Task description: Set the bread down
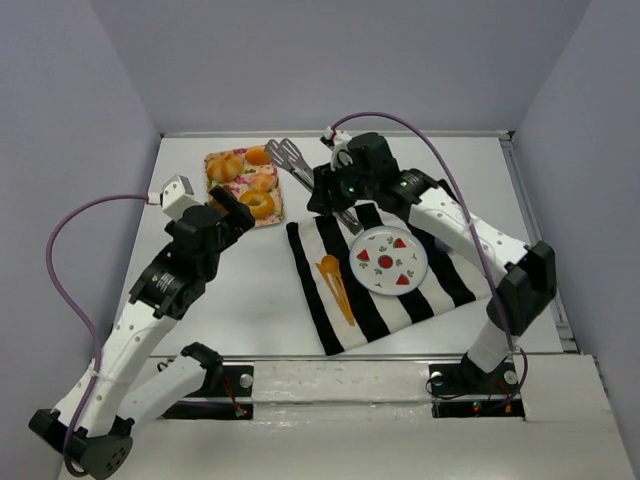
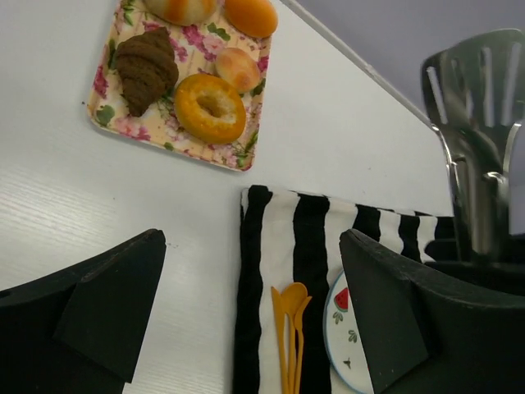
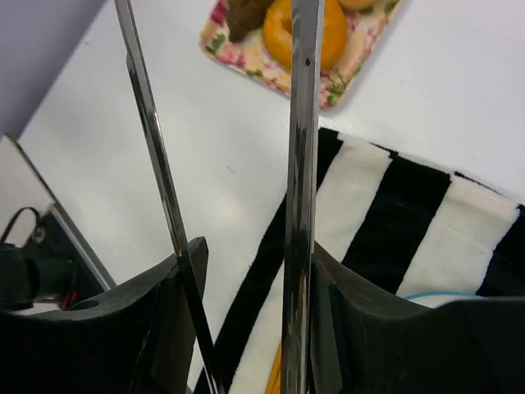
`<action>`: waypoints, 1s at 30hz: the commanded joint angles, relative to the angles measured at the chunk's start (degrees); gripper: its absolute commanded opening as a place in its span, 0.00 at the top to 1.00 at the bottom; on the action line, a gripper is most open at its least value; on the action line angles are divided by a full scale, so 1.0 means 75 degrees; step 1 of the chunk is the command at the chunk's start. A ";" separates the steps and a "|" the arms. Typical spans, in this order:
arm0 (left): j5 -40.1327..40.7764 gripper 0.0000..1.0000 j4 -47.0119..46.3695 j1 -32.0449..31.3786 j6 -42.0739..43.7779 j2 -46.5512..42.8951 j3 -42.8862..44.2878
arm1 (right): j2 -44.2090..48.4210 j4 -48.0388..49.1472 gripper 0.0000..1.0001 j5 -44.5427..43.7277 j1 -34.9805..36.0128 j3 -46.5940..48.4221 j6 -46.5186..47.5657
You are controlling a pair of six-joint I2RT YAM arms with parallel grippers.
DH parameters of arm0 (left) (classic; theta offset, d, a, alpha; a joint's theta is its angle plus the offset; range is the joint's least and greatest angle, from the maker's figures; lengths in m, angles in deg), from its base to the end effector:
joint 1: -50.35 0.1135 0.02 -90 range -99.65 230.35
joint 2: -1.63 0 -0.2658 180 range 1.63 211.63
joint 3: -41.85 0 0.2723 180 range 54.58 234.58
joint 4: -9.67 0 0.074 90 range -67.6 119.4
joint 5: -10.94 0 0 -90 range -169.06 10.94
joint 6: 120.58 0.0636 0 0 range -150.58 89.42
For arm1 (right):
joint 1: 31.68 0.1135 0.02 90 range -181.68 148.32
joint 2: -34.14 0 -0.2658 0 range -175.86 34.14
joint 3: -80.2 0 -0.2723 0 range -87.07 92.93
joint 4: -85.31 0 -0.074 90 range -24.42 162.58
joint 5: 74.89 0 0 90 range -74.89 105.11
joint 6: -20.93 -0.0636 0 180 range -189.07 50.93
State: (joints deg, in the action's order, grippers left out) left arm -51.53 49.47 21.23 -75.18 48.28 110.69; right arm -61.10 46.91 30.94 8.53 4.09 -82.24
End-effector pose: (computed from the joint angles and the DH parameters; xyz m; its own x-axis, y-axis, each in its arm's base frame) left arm 0.2012 -0.0784 0.3702 -0.2210 -0.5897 -0.7768 -0.1523 0.8076 -0.5697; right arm 0.3178 0.2914 0.3521 -0.5517 -0.1794 -0.8145 -0.6945 0.6395 0.3296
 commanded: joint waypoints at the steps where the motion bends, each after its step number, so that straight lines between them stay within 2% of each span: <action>1: 0.0478 0.01 -0.0257 0.0039 0.0122 -0.0629 -0.0251 | -0.1033 -0.1252 0.43 -0.0271 0.0135 0.1249 0.0350; 5: 0.0326 0.01 -0.0386 0.0039 0.0111 -0.0864 -0.0509 | -0.2402 -0.1650 0.42 -0.0657 0.0276 0.2210 0.0221; 9: 0.0209 0.01 -0.0352 0.0051 0.0029 -0.0830 -0.0638 | -0.3155 -0.1862 0.42 -0.0939 0.0428 0.2903 0.0127; 13: 0.0044 0.01 -0.0246 0.0051 0.0099 -0.0619 -0.0650 | -0.4208 -0.2493 0.41 -0.1361 0.0428 0.4122 -0.0002; 24: -0.0003 0.01 -0.0398 0.0051 0.0134 -0.0478 -0.0802 | -0.5230 -0.3081 0.40 -0.1759 0.0499 0.5107 -0.0248; 30: 0.0009 0.01 -0.0480 0.0063 0.0146 -0.0455 -0.0873 | -0.5488 -0.3315 0.38 -0.1666 0.0710 0.5295 0.0056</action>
State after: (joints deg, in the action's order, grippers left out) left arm -52.50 48.29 21.25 -74.52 45.13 104.73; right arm -101.87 24.20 19.14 12.04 40.76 -83.40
